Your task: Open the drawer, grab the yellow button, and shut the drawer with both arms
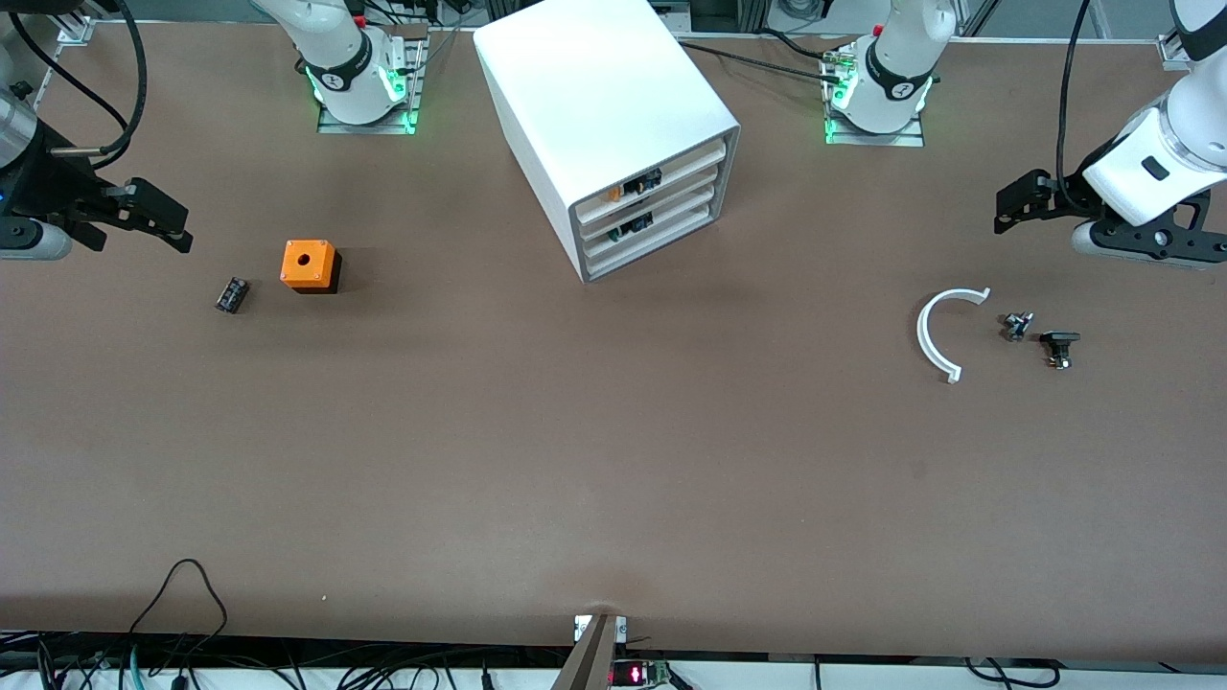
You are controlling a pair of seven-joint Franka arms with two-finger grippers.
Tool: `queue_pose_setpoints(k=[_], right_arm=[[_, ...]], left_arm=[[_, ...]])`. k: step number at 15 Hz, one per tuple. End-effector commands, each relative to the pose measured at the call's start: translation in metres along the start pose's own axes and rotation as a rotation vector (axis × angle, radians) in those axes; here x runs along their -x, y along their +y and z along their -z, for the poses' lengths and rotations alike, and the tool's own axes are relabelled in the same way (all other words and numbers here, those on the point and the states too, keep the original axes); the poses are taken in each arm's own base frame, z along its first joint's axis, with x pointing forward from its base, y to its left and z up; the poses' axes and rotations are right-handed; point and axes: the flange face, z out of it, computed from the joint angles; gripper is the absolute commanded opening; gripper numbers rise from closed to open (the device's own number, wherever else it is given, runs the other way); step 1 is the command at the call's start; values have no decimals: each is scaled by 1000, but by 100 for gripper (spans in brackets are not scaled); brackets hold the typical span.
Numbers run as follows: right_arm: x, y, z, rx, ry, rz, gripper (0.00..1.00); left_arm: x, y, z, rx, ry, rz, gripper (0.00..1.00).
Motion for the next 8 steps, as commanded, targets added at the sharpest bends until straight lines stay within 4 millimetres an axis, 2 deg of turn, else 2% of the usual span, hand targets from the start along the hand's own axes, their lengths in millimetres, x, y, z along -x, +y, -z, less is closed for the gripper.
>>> queue_pose_setpoints(k=[1, 8], right_arm=[[-2, -2, 3, -8, -9, -7, 100], [-1, -5, 2, 14, -10, 0, 100]], left_arm=[[-6, 0, 7, -16, -2, -8, 100], [-5, 1, 4, -13, -19, -15, 100]])
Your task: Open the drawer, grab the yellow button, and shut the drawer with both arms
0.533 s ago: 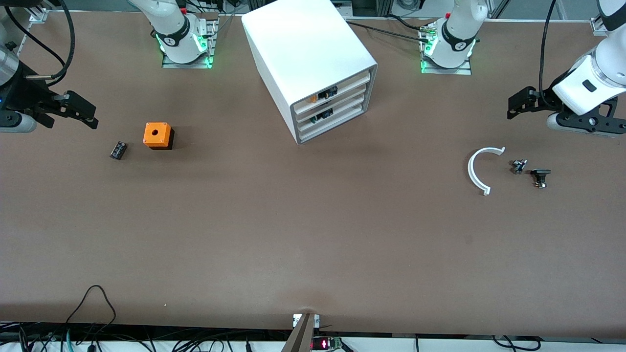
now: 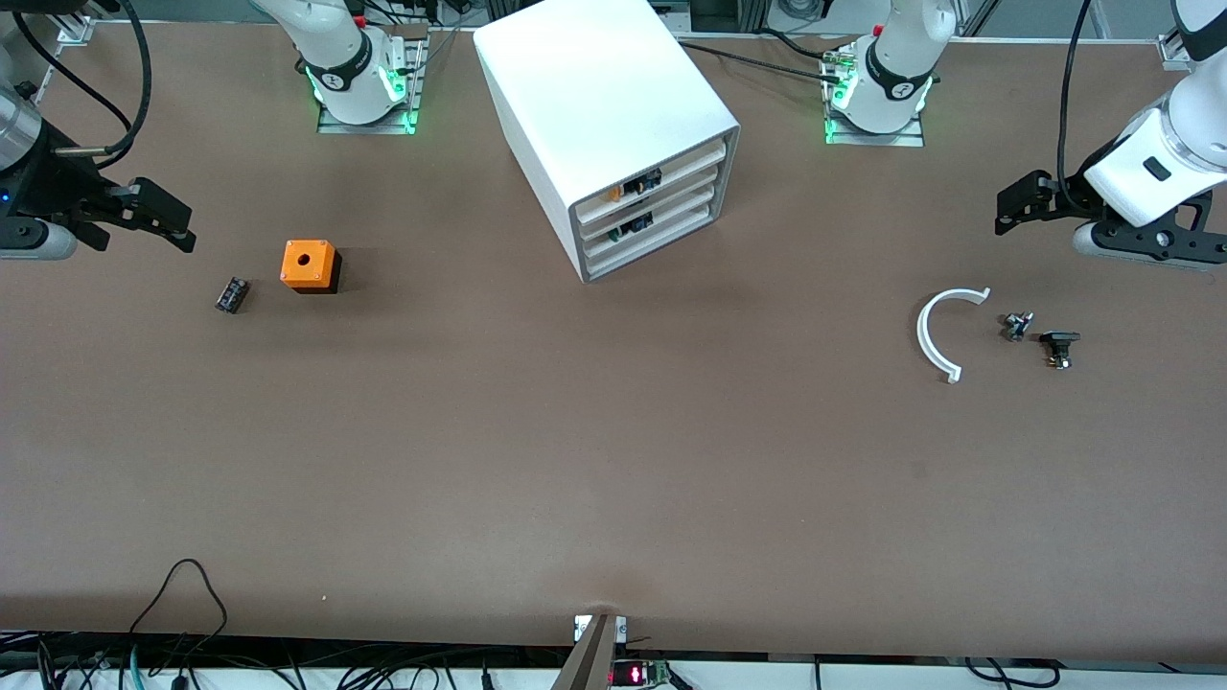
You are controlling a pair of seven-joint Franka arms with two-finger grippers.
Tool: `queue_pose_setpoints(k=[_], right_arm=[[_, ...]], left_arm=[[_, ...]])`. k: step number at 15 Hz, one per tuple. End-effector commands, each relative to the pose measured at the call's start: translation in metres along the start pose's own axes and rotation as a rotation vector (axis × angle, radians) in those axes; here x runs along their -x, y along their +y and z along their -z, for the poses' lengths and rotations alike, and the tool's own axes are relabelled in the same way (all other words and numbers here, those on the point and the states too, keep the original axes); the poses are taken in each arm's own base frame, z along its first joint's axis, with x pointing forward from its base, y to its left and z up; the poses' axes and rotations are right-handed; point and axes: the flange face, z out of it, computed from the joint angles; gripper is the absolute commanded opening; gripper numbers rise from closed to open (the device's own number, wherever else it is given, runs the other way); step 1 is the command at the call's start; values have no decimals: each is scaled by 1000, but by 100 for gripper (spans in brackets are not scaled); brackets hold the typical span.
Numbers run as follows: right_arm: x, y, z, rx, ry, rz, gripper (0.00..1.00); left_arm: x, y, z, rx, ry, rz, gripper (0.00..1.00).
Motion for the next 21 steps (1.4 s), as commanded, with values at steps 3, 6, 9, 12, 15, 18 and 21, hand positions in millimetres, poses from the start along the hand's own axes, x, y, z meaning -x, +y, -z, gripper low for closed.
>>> queue_pose_setpoints(k=[3, 6, 9, 12, 15, 18, 21], right_arm=[[-1, -2, -9, 14, -27, -5, 100], [-2, -1, -23, 17, -55, -3, 100], [-6, -1, -46, 18, -107, 12, 100], [-19, -16, -78, 12, -149, 23, 100], [-37, -41, -114, 6, -147, 40, 100], [-50, -64, -148, 10, -147, -28, 100], [-59, -80, -173, 8, -141, -70, 100]], left_arm=[[-4, 2, 2, -12, -31, -14, 100], [3, 12, 5, 2, -88, -129, 100], [15, 28, 5, 21, -182, -237, 100], [26, 45, 2, 130, -256, -274, 100], [29, 57, -7, 204, -302, -297, 100], [18, 72, -34, 381, -349, -319, 99], [-3, 82, -65, 601, -367, -298, 98]])
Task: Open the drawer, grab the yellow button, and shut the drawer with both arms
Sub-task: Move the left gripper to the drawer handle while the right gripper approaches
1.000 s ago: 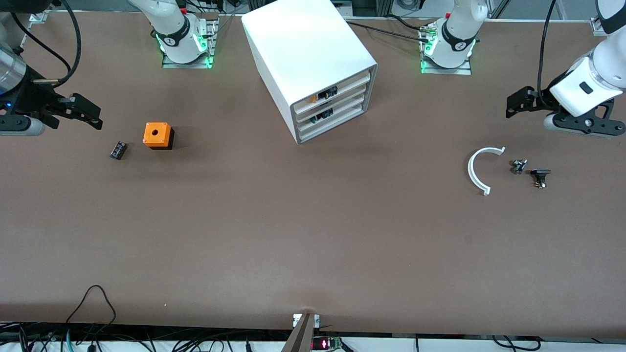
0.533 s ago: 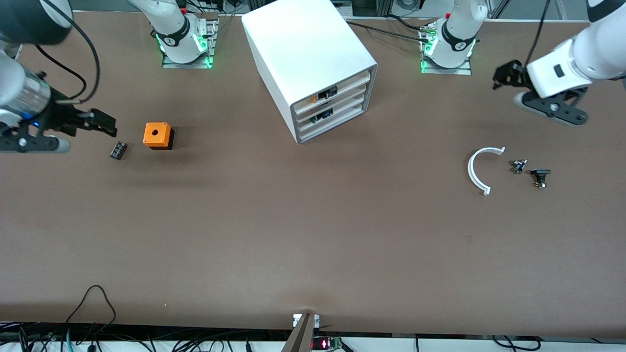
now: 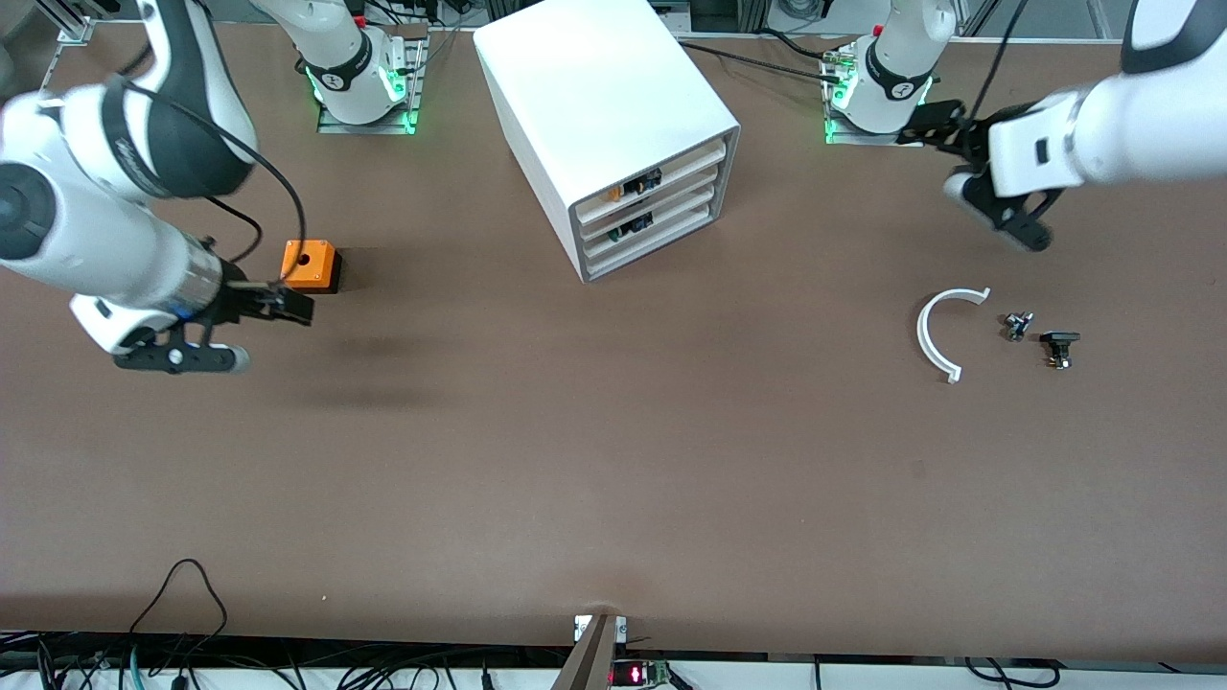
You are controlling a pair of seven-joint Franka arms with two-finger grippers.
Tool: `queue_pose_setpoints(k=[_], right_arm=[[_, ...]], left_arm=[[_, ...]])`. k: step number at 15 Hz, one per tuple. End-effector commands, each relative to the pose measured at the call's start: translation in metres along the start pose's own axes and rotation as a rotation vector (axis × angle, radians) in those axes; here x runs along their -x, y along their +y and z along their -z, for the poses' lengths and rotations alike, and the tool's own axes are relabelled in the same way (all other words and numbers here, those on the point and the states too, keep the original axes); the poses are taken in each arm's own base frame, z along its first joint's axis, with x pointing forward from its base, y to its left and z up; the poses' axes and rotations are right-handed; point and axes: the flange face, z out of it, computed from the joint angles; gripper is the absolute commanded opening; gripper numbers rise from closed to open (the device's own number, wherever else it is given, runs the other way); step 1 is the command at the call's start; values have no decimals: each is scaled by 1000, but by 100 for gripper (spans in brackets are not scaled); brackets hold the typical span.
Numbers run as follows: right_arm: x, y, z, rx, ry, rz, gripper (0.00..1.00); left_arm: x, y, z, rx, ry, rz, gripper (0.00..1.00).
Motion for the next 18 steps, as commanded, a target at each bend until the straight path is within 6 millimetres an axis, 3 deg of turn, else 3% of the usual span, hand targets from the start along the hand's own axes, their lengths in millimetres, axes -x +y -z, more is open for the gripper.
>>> queue_pose_setpoints(k=[1, 4, 8, 15, 18], right_arm=[[-9, -26, -13, -4, 20, -32, 100], [-16, -72, -28, 6, 24, -102, 100], [-14, -98, -30, -3, 27, -186, 100], [-19, -142, -29, -36, 39, -311, 100], [-15, -167, -33, -42, 37, -366, 100]], left_arm=[[-25, -14, -14, 140, 30, -29, 97], [-42, -24, -51, 256, 90, -89, 92], [-55, -34, -96, 407, 154, -140, 86], [-75, -19, -190, 489, 265, -249, 86], [-76, 6, -230, 541, 269, -256, 81]])
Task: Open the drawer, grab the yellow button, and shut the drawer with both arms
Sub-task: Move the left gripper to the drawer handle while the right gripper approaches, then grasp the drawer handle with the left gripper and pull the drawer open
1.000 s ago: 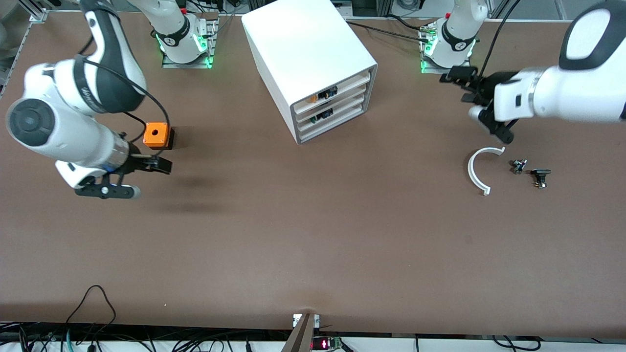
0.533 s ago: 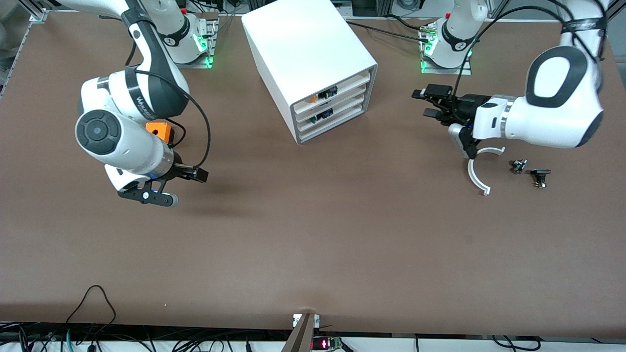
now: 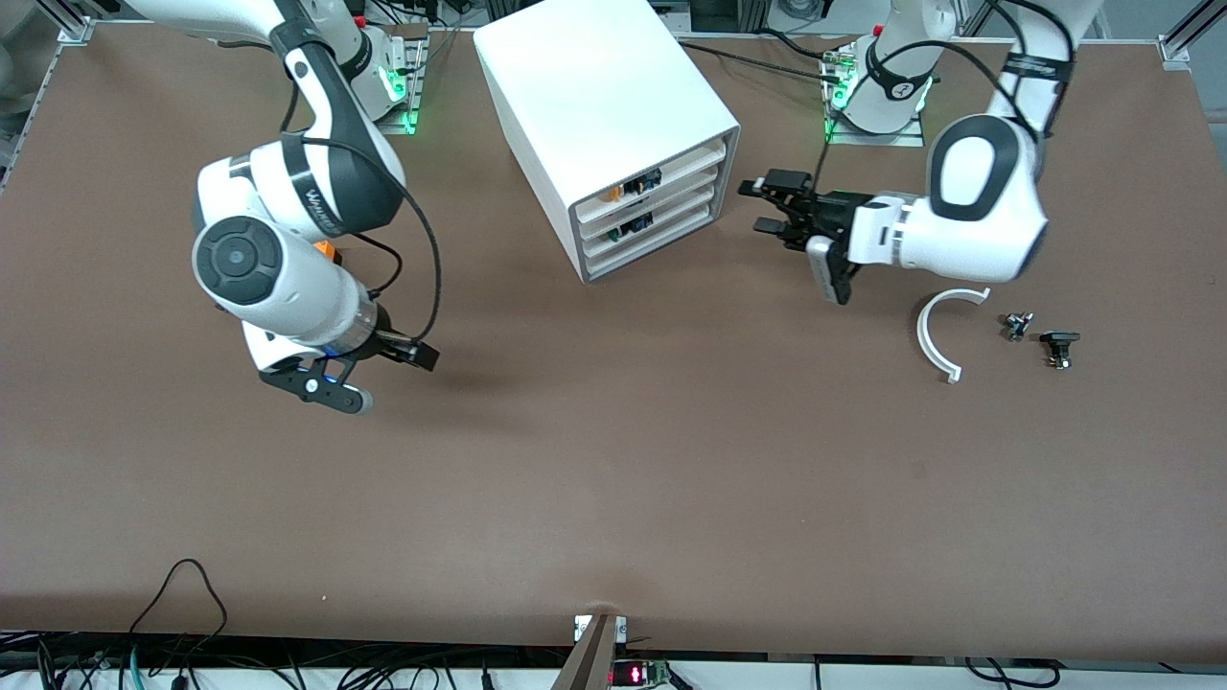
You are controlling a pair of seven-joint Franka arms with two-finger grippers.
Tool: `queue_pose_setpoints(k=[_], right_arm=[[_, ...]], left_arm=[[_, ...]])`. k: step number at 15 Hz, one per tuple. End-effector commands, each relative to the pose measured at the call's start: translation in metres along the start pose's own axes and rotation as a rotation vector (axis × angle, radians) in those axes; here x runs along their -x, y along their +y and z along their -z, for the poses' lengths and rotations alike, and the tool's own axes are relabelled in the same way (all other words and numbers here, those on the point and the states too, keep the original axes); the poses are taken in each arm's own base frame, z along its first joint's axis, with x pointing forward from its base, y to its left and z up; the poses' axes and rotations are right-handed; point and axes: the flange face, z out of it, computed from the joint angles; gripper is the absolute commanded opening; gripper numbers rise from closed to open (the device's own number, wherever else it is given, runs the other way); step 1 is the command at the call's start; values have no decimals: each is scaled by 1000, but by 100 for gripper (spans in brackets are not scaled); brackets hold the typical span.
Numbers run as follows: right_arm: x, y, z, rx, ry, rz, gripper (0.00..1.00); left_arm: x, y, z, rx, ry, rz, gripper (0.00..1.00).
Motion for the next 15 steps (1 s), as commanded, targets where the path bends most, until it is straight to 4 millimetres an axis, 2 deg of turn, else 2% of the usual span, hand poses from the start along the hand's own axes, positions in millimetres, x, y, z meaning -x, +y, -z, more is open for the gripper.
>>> queue_pose_setpoints(k=[1, 7, 12, 14, 15], right_arm=[[3, -24, 2, -20, 1, -52, 100], [10, -51, 1, -30, 7, -138, 100], [12, -66, 8, -52, 17, -221, 100], [13, -71, 9, -67, 5, -252, 100], [13, -75, 11, -76, 0, -266, 100]], left_arm=[[12, 0, -37, 36, 19, -41, 80], [18, -23, -78, 99, -9, -108, 69], [26, -18, -109, 113, -33, -125, 62], [35, -8, -131, 113, -73, -140, 51], [38, -12, -137, 89, -69, -139, 38]])
